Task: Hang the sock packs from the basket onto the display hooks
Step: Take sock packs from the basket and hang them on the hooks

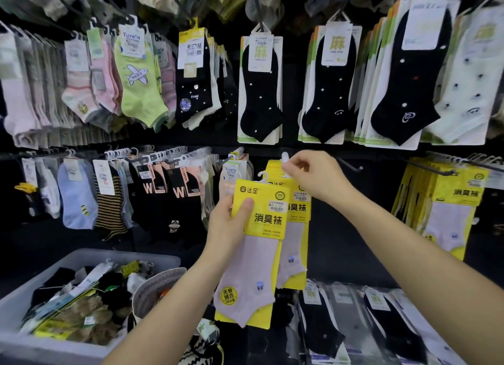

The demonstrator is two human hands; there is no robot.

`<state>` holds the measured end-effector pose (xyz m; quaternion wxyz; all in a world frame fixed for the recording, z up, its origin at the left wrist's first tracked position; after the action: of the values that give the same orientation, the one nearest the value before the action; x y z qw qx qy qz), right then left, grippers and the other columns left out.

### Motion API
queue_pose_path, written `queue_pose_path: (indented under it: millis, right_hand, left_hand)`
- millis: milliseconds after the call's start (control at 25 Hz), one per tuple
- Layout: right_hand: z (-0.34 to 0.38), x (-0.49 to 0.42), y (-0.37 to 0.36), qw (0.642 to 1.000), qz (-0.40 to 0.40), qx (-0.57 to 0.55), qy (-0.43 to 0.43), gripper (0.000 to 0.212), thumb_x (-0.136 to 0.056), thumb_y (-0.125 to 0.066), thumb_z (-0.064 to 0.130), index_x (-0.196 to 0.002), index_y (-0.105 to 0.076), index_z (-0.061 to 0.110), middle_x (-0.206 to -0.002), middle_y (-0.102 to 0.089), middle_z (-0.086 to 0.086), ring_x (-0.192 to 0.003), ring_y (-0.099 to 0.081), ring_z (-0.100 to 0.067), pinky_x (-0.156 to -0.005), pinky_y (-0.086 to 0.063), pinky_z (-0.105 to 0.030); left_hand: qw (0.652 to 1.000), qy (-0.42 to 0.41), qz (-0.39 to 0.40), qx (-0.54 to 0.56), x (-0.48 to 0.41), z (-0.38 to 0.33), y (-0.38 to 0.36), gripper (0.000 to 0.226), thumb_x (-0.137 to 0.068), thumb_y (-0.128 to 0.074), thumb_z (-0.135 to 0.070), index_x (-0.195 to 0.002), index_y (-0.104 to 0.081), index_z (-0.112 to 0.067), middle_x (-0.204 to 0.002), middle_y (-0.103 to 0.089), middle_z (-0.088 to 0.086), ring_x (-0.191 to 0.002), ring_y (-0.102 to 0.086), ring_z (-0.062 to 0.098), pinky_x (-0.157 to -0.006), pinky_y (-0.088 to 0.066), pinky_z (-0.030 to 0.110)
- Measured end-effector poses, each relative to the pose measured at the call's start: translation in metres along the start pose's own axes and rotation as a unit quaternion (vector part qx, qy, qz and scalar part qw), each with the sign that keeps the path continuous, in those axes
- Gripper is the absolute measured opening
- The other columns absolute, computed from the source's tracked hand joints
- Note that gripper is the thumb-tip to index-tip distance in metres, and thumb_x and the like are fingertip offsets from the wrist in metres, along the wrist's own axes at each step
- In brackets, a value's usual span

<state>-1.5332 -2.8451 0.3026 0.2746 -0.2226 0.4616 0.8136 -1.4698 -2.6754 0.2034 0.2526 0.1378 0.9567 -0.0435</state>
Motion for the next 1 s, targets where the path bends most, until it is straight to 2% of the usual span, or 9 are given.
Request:
queue_pose_path:
  millis: [80,240,320,440,560,720,800,880,1000]
  right_hand:
    - [0.002,0.008,-0.007,0.998,0.058,-0.022,0.006,0.017,-0.086,-0.062,0.032,-0.075,-0.068,0.019,-0.067,-0.058,0.015,-0.058,-0.055,0.0,-0.051,-0.042,-0.012]
    - [-0.015,0.0,0.007,1.0,0.023,-0.009,-0.018,0.02,-0.09,-0.058,0.024,-0.083,-0.069,0.008,-0.071,-0.06,0.005,-0.067,-0.053,-0.009,-0.062,-0.043,-0.025]
    - [-0.021,-0.006,0.011,0.998,0.021,-0.046,-0.032,0.027,-0.09,-0.055,0.027,-0.081,-0.068,0.006,-0.071,-0.06,0.0,-0.065,-0.051,-0.011,-0.062,-0.043,-0.029]
    - [-0.021,-0.015,0.011,0.999,0.008,-0.044,-0.023,0.031,-0.091,-0.054,0.028,-0.072,-0.066,0.007,-0.06,-0.055,0.005,-0.051,-0.044,-0.004,-0.053,-0.035,-0.021]
    - [-0.024,-0.026,0.007,0.999,-0.009,-0.004,-0.033,0.029,-0.092,-0.052,0.03,-0.072,-0.064,0.013,-0.064,-0.057,0.009,-0.059,-0.051,-0.006,-0.054,-0.039,-0.023]
    - [-0.028,-0.032,-0.009,0.998,-0.005,0.029,-0.051,0.025,-0.089,-0.055,0.03,-0.076,-0.065,0.011,-0.067,-0.058,0.01,-0.073,-0.06,-0.018,-0.068,-0.05,-0.035]
    - [-0.032,-0.029,-0.015,0.998,-0.003,0.01,-0.062,0.019,-0.087,-0.058,0.032,-0.075,-0.063,0.018,-0.07,-0.06,0.01,-0.074,-0.06,-0.014,-0.069,-0.05,-0.035]
    - [-0.038,-0.025,-0.015,0.997,-0.02,-0.015,-0.071,0.016,-0.085,-0.06,0.033,-0.08,-0.062,0.019,-0.077,-0.063,0.006,-0.076,-0.059,-0.013,-0.067,-0.049,-0.032]
    - [-0.055,-0.003,-0.014,0.994,-0.067,-0.047,-0.078,0.026,-0.081,-0.067,0.034,-0.1,-0.058,0.02,-0.094,-0.055,0.004,-0.084,-0.052,-0.011,-0.071,-0.044,-0.027]
  left_hand:
    - [1.0,0.012,0.022,0.008,0.002,0.002,-0.02,0.011,-0.093,-0.056,-0.022,-0.092,-0.063,-0.014,-0.091,-0.072,0.01,-0.086,-0.068,0.029,-0.075,-0.055,0.042]
    - [0.999,0.016,0.028,0.012,0.001,0.0,-0.047,0.019,-0.093,-0.055,-0.023,-0.097,-0.062,-0.006,-0.094,-0.07,0.013,-0.087,-0.068,0.026,-0.077,-0.055,0.042]
    - [1.0,0.016,0.024,0.01,-0.004,-0.004,-0.055,0.018,-0.093,-0.055,-0.023,-0.094,-0.061,-0.006,-0.094,-0.07,0.013,-0.085,-0.067,0.023,-0.073,-0.055,0.037]
    - [0.999,0.027,0.021,0.007,-0.014,-0.007,-0.061,0.014,-0.093,-0.055,-0.023,-0.086,-0.058,-0.01,-0.082,-0.066,0.002,-0.071,-0.063,0.008,-0.058,-0.049,0.013]
    - [0.999,0.034,0.012,-0.021,-0.023,-0.004,-0.063,0.02,-0.093,-0.055,-0.026,-0.09,-0.057,-0.006,-0.081,-0.063,0.001,-0.068,-0.058,0.007,-0.052,-0.044,0.009]
    - [0.998,0.06,0.001,0.003,-0.026,0.009,-0.061,0.021,-0.093,-0.054,-0.026,-0.092,-0.059,-0.005,-0.088,-0.066,0.008,-0.077,-0.062,0.016,-0.063,-0.049,0.022]
    - [0.997,0.075,-0.001,0.016,-0.025,0.019,-0.059,0.02,-0.093,-0.054,-0.025,-0.088,-0.058,-0.006,-0.086,-0.065,0.01,-0.076,-0.061,0.018,-0.065,-0.05,0.027]
    - [0.997,0.075,0.0,-0.012,-0.026,0.028,-0.057,0.021,-0.093,-0.055,-0.027,-0.08,-0.054,-0.009,-0.078,-0.061,0.006,-0.071,-0.058,0.015,-0.06,-0.046,0.022]
    - [0.993,0.057,-0.027,-0.101,-0.024,0.033,-0.052,0.02,-0.086,-0.064,-0.029,-0.091,-0.052,-0.014,-0.081,-0.058,-0.008,-0.077,-0.058,0.011,-0.06,-0.043,0.017]
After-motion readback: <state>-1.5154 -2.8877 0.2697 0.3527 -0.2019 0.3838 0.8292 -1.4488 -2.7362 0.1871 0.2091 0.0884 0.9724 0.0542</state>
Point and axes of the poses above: each hand's wrist, its own x-axis away from the middle knuckle, its own y-axis out of the back of the hand, z = x × y, the point moved 7 cm from there along -x, towards the middle knuckle
